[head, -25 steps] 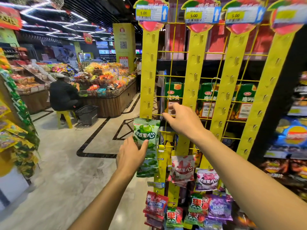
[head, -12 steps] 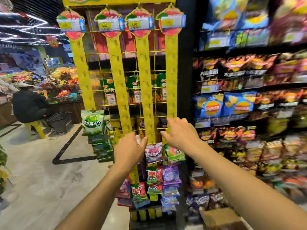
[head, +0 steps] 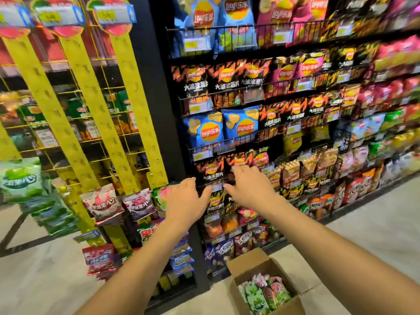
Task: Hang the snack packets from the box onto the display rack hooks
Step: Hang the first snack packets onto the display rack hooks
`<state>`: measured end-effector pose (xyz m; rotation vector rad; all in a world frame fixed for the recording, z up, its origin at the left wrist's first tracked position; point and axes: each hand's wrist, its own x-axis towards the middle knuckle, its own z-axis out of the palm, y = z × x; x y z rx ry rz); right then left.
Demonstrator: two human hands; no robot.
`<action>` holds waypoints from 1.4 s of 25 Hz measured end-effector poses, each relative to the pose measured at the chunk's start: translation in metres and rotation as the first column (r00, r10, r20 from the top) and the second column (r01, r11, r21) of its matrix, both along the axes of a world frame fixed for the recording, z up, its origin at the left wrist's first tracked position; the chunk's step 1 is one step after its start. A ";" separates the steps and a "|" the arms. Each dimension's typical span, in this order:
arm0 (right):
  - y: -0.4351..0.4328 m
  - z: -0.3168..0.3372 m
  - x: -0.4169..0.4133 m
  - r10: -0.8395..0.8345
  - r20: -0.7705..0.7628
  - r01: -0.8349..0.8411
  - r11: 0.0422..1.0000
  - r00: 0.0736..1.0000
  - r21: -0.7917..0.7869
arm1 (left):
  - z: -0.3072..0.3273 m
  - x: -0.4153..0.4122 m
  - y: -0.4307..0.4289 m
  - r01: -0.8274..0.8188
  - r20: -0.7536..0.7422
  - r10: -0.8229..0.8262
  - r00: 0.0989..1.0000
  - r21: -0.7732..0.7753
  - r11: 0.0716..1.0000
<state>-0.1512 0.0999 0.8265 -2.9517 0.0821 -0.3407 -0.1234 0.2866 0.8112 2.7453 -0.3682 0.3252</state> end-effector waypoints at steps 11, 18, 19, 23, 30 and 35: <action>-0.127 -0.066 0.089 -0.123 -0.152 0.118 0.992 0.981 -0.040 | -0.069 0.101 -0.126 0.087 -0.195 -0.084 0.977 0.007 0.996; -0.181 -0.119 0.151 -0.132 -0.296 0.123 0.991 0.946 -0.049 | -0.124 0.167 -0.176 0.078 -0.346 -0.059 0.936 0.041 0.996; -0.186 -0.127 0.156 -0.129 -0.321 0.120 0.992 0.938 -0.046 | -0.132 0.171 -0.180 0.078 -0.363 -0.057 0.930 0.043 0.996; -0.211 -0.164 0.182 -0.097 -0.419 0.086 0.995 0.903 -0.044 | -0.165 0.189 -0.206 0.046 -0.418 -0.019 0.908 0.054 0.997; -0.269 -0.218 0.226 0.103 -0.511 -0.113 0.993 0.853 0.012 | -0.223 0.198 -0.253 -0.165 -0.548 0.190 0.815 0.095 0.982; -0.298 -0.258 0.241 0.232 -0.571 -0.261 0.965 0.788 0.031 | -0.260 0.189 -0.283 -0.324 -0.602 0.313 0.734 0.095 0.941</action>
